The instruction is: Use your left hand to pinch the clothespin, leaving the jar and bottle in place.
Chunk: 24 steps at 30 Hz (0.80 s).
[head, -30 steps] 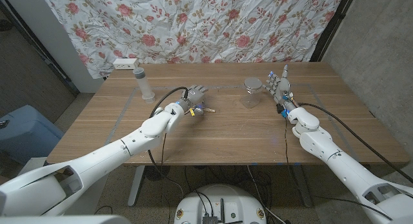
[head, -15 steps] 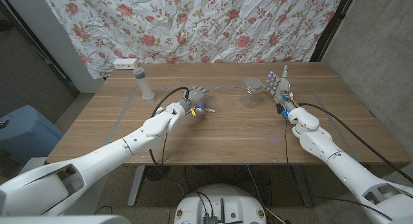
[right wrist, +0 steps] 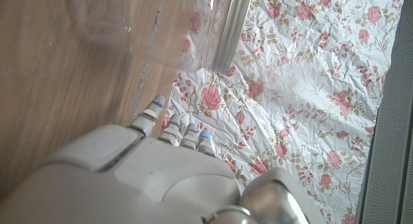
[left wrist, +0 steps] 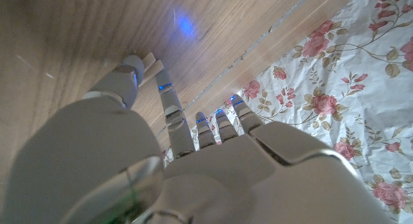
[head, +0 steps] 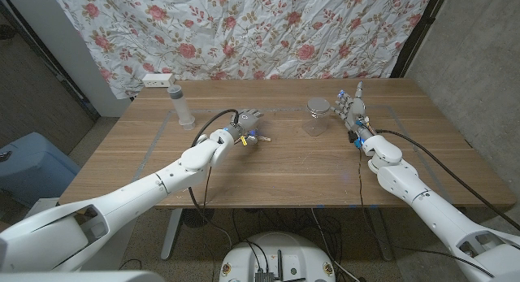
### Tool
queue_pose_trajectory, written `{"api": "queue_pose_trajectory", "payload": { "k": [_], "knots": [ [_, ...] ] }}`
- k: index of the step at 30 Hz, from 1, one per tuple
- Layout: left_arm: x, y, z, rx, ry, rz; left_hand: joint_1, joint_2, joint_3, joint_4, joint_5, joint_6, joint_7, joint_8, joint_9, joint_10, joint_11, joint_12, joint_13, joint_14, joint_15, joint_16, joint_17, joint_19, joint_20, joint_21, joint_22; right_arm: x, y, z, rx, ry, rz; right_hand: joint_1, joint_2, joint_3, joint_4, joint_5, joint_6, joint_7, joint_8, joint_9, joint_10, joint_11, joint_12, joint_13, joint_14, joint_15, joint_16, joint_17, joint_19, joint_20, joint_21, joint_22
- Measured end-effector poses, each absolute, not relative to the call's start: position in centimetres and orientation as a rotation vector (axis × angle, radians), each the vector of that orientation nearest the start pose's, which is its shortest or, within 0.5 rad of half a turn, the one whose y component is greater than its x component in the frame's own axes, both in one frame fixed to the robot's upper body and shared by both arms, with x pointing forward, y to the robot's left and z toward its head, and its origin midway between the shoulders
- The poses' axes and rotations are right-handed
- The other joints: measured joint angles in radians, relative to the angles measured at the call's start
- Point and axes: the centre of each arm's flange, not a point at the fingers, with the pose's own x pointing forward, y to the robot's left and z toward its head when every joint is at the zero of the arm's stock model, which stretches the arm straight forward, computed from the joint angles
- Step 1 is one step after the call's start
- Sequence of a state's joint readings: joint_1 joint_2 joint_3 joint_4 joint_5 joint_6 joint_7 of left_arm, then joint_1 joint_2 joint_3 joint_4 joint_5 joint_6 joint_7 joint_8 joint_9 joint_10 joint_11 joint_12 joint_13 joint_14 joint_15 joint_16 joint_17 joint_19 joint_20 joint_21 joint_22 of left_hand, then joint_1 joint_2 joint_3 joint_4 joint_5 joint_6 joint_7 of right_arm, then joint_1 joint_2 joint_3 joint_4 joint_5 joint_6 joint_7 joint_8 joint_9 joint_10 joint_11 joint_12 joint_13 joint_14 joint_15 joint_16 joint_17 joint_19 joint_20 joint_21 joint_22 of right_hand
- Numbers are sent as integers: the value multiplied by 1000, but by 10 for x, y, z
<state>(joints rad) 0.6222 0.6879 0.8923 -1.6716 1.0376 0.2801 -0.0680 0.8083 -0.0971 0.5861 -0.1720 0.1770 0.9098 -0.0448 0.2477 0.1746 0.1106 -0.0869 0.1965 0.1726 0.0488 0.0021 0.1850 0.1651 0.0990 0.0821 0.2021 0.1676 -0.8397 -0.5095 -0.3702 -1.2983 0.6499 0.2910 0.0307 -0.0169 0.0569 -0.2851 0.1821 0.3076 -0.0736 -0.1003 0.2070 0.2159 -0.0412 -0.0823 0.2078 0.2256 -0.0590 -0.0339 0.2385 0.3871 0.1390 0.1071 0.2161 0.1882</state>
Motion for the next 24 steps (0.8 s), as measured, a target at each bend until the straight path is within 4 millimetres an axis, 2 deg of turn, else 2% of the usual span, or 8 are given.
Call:
{"api": "queue_pose_trajectory", "payload": {
  "k": [7,12,18,24],
  "knots": [
    [622,136,-12,1903,-675,67,5,5,-2,-2,0,21,1,0,0,11,-8,0,0,9,-2,0,0,15,-4,1,0,653,-291,-28,41,-593,207,0,0,0,0,0,0,0,0,0,0,0,0,0,0,0,0,0,0,0,0,0],
    [622,136,-12,1904,-674,68,5,5,-9,-1,0,37,-2,0,1,15,-4,0,0,16,-9,0,0,22,-5,1,0,653,-291,-28,41,-593,208,0,0,0,0,0,0,0,0,0,0,0,0,0,0,0,0,0,0,0,0,0],
    [623,136,-13,1903,-671,69,15,15,-17,-2,0,61,-3,0,5,36,-8,0,0,51,-20,0,0,84,-31,13,3,653,-290,-28,40,-593,209,0,0,0,0,0,0,0,0,0,0,0,0,0,0,0,0,0,0,0,0,0],
    [624,136,-14,1903,-670,69,23,16,-25,-2,0,80,-2,-1,4,40,-12,0,0,62,-20,0,0,89,-32,16,3,653,-290,-27,40,-593,209,0,0,0,0,0,0,0,0,0,0,0,0,0,0,0,0,0,0,0,0,0]
  ]
}}
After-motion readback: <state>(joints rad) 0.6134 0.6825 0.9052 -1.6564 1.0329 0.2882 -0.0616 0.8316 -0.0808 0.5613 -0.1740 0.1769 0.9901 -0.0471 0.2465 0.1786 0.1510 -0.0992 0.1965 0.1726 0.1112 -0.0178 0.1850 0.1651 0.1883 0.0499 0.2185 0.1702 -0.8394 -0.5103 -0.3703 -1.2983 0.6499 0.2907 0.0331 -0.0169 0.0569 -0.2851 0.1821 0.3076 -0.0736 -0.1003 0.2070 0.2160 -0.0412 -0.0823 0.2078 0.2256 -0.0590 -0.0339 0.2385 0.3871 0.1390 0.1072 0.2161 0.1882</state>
